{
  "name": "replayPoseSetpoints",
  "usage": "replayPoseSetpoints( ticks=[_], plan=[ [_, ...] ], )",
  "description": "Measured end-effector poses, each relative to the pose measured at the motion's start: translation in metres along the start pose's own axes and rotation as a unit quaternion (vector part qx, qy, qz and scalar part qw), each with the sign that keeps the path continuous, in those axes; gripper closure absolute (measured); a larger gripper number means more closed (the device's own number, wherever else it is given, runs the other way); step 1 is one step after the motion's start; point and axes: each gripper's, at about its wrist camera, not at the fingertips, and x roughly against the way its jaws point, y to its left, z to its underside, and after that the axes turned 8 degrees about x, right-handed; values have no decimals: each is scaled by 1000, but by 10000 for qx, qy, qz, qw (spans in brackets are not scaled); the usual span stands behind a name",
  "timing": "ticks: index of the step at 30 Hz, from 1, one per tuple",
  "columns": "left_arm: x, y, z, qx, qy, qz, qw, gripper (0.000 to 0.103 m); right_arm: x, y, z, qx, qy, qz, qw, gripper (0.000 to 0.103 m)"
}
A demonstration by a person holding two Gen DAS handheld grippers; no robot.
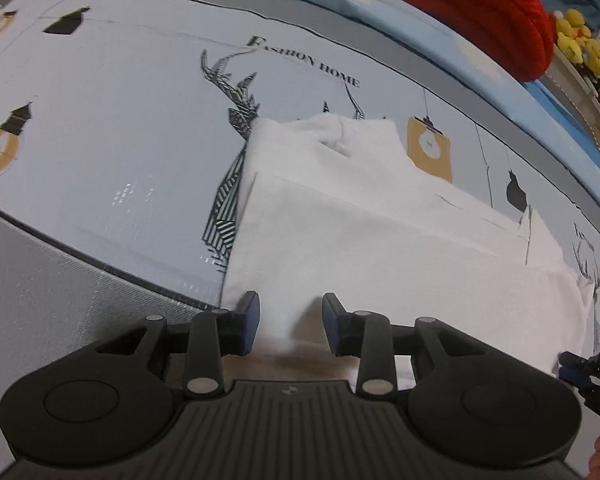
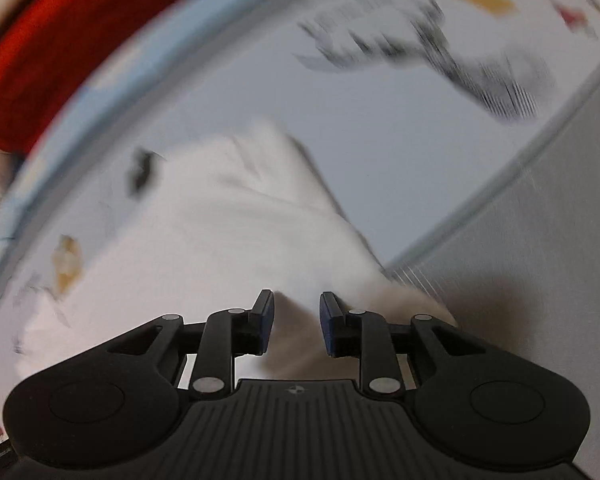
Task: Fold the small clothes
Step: 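Open the right tool to release the sleeve and lift both tools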
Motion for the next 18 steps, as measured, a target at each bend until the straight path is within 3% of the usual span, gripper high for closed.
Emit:
replayPoseSetpoints(
  ticks=[5, 7, 10, 15, 18],
  plan=[
    [13, -8, -8, -492, -376, 139, 9980, 60, 14, 23, -6, 781, -486, -136, 9957, 77],
    [6, -5, -10, -627, -335, 16, 9975, 60, 8, 22, -8, 927, -389, -79, 9949, 76],
    [-7, 1, -13, -676, -147, -87, 9976, 61, -8, 8, -9, 601, -66, -10, 9982, 79],
    [4, -4, -17, -992, -370, 45, 9944, 60, 8, 27, -16, 1037, -316, -171, 9940, 76],
    [11, -10, -13, -1308, -441, 89, 9904, 60, -2, 24, -16, 1139, -19, -88, 9935, 76]
  ],
)
